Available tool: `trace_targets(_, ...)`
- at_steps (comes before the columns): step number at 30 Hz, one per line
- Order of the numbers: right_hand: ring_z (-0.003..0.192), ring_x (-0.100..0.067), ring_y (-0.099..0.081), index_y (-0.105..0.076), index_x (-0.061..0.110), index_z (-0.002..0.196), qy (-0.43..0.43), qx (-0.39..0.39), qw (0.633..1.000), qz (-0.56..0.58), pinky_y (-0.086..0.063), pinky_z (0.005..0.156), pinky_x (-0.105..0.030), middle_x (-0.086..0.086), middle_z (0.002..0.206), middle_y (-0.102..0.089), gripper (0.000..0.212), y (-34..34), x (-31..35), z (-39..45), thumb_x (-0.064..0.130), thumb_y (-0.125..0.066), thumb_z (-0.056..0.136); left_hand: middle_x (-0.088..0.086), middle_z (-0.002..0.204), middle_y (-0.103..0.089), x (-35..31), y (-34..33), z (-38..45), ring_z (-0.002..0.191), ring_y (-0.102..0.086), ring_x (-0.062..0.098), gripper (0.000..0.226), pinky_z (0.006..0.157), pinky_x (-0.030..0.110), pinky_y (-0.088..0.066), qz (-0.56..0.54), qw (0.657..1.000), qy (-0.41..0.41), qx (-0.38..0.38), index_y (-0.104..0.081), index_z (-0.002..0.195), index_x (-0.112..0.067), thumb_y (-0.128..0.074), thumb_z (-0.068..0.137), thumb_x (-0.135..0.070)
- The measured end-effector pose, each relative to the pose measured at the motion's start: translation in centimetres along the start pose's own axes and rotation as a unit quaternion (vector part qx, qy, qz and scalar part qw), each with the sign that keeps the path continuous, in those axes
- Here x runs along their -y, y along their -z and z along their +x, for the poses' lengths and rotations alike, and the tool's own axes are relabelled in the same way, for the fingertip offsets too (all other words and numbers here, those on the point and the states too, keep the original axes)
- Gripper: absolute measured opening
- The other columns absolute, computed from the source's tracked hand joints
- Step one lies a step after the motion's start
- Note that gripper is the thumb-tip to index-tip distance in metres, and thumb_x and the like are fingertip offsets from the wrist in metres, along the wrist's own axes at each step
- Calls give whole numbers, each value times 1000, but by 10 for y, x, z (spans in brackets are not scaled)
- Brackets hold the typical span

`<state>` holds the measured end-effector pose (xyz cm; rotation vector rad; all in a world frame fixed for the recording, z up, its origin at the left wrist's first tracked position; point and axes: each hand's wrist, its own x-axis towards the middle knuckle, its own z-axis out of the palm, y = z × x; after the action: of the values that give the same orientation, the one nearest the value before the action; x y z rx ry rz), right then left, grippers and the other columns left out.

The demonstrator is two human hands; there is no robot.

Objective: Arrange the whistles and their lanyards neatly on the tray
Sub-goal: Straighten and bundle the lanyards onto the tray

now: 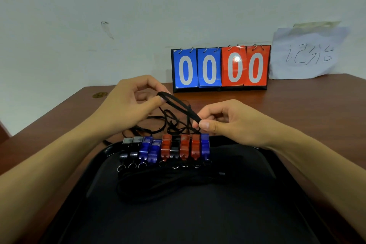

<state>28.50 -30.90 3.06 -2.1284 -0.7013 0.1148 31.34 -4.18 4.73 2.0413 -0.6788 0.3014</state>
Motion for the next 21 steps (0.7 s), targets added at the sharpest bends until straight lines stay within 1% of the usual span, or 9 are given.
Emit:
trace_targets(2, 90, -8, -69, -74, 24, 105, 0, 14, 1000, -6, -57, 86, -20, 3, 93, -72, 14, 1, 1, 0, 24, -62, 97, 21, 97, -75, 0, -1, 0, 59, -61, 30, 6, 56, 26, -52, 1, 1000, -7, -21, -71, 93, -25, -73, 94, -20)
trace_targets(4, 94, -12, -70, -74, 24, 106, -7, 19, 1000, 2, -56, 87, -19, -2, 98, -73, 15, 4, 1, -1, 22, -62, 97, 6, 91, -77, -1, -1, 1, 60, -62, 19, 10, 58, 21, -53, 18, 999, -23, -32, -69, 96, -21, -74, 92, -13)
trace_targets(6, 96, -13, -70, -73, 24, 106, -7, 5, 1000, 2, -57, 86, -19, -3, 99, -73, 15, 6, -1, -2, 23, -61, 97, -2, 93, -76, 0, 0, 2, 57, -58, 8, 20, 59, 15, -51, 60, 997, -36, -34, -66, 103, -20, -76, 90, -9)
trace_targets(8, 88, -9, -68, -72, 27, 103, 3, -18, 1000, -21, -55, 82, -16, 4, 92, -71, 13, 6, -2, -2, 26, -60, 97, -2, 93, -77, 2, 2, 3, 55, -58, 8, 32, 58, 13, -49, 77, 996, -32, -38, -63, 112, -23, -77, 89, -8)
trace_targets(10, 86, -11, -67, -72, 26, 101, 9, -22, 1000, -18, -55, 81, -17, -1, 91, -69, 12, 5, -3, -1, 25, -60, 97, -1, 93, -77, 4, 4, 4, 53, -56, 10, 37, 57, 13, -48, 93, 994, -34, -41, -62, 116, -27, -77, 89, -7)
trace_targets(13, 89, -19, -69, -72, 25, 98, 14, -12, 1000, -2, -59, 86, -25, -9, 95, -70, 11, 1, -2, -1, 24, -61, 97, -3, 92, -77, 1, 3, 4, 52, -57, 12, 37, 58, 16, -50, 110, 992, -37, -51, -63, 119, -28, -76, 90, -10)
trace_targets(15, 90, -17, -67, -70, 30, 96, 31, -30, 999, -22, -57, 82, -22, -3, 94, -70, 12, 1, -1, -1, 25, -59, 98, -4, 84, -77, -3, 0, 6, 53, -59, 17, 36, 55, 22, -53, 36, 998, 5, -59, -63, 123, -28, -74, 92, -13)
trace_targets(18, 96, -2, -64, -68, 35, 96, 56, -83, 993, -65, -50, 81, -16, 18, 92, -67, 13, 4, -1, -2, 26, -59, 99, -5, 59, -63, -8, -2, 7, 48, -49, 10, 46, 45, 21, -41, -153, 984, 81, -47, -59, 135, -22, -73, 92, -13)
trace_targets(21, 105, 2, -63, -70, 31, 95, 76, -94, 991, -53, -46, 89, -10, 16, 99, -70, 14, 5, 0, -3, 25, -58, 100, -5, 66, -63, -10, -3, 6, 49, -46, 7, 59, 43, 20, -38, -270, 957, 106, -22, -57, 138, -20, -74, 81, -20)
